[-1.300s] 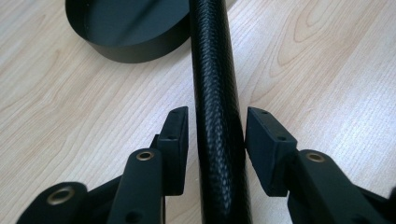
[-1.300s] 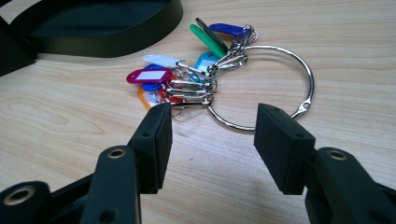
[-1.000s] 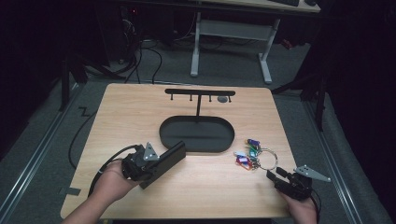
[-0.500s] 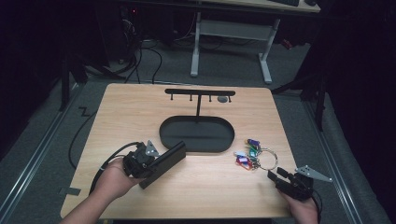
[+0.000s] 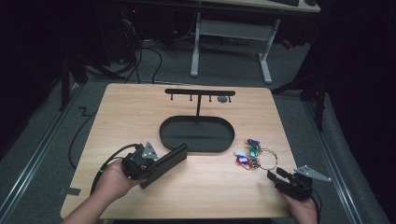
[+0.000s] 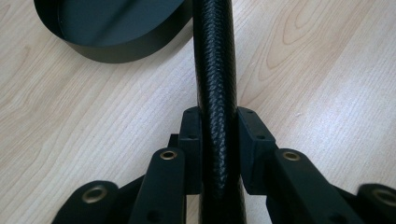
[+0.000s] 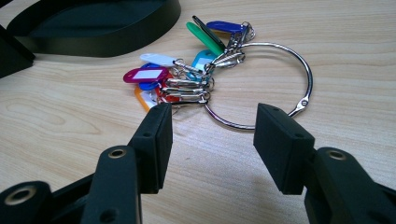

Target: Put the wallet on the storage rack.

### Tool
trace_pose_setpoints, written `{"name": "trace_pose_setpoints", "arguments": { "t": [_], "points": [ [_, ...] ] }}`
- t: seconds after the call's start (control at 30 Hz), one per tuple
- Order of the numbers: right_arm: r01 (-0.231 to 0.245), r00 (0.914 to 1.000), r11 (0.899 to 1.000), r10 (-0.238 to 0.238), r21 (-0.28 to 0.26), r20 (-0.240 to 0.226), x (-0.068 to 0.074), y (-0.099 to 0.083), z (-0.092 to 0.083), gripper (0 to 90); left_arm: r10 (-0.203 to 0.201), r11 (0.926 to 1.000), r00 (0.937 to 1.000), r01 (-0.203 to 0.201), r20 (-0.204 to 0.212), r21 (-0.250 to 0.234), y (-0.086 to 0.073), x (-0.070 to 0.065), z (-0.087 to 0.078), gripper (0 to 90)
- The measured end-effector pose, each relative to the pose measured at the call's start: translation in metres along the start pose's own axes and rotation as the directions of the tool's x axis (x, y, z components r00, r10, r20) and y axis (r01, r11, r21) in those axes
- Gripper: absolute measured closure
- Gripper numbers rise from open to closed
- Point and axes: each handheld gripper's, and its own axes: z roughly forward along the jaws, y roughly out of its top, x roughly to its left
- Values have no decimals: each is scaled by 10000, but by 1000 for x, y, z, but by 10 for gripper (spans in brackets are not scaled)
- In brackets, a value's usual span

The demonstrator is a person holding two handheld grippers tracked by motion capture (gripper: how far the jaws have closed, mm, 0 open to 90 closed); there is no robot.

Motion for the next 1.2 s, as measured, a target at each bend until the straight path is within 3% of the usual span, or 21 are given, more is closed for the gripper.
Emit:
{"name": "trace_pose_setpoints", "arguments": {
  "t": [0.27, 0.43, 0.47, 0.77, 0.97, 1.03, 1.07, 1.1, 1.17, 1.2],
  "points": [
    [6, 10000, 10000, -6, -18, -2, 0, 0, 0, 476, 478, 9988, 9984, -481, -302, -82, 1, -4, -2, 750],
    [20, 10000, 10000, -20, -21, 1, 0, 1, 0, 476, 711, 9959, 9967, -731, -402, -529, 3, -5, -12, 752],
    [46, 10000, 10000, -46, -18, 4, 0, 1, 0, 477, 910, 9935, 9945, -943, -523, -643, 4, -5, -16, 752],
    [62, 10000, 10000, -62, -14, -27, 1, 2, 0, 478, 1564, 9834, 9849, -1623, -747, -808, 11, -8, -22, 752],
    [-44, 10000, 10000, 44, 16, -71, 1, 4, 4, 489, 2266, 9700, 9696, -2332, -927, -681, 25, -9, -24, 752],
    [-46, 10000, 10000, 46, 25, -85, 1, 4, 5, 490, 2346, 9681, 9675, -2413, -943, -678, 27, -8, -24, 752],
    [25, 10000, 10000, -25, 12, -85, 3, 5, 7, 491, 2492, 9639, 9631, -2569, -1015, -706, 33, -7, -24, 752],
    [25, 10000, 10000, -25, 12, -85, 3, 5, 7, 491, 2492, 9639, 9631, -2569, -1015, -706, 33, -7, -24, 751],
    [118, 9999, 9999, -117, 85, -113, 5, 4, 7, 491, 2741, 9562, 9540, -2838, -1217, -711, 40, -6, -23, 751],
    [197, 9997, 9998, -196, 90, -108, 5, 3, 6, 491, 2741, 9562, 9540, -2838, -1217, -711, 40, -6, -23, 751]
  ]
}}
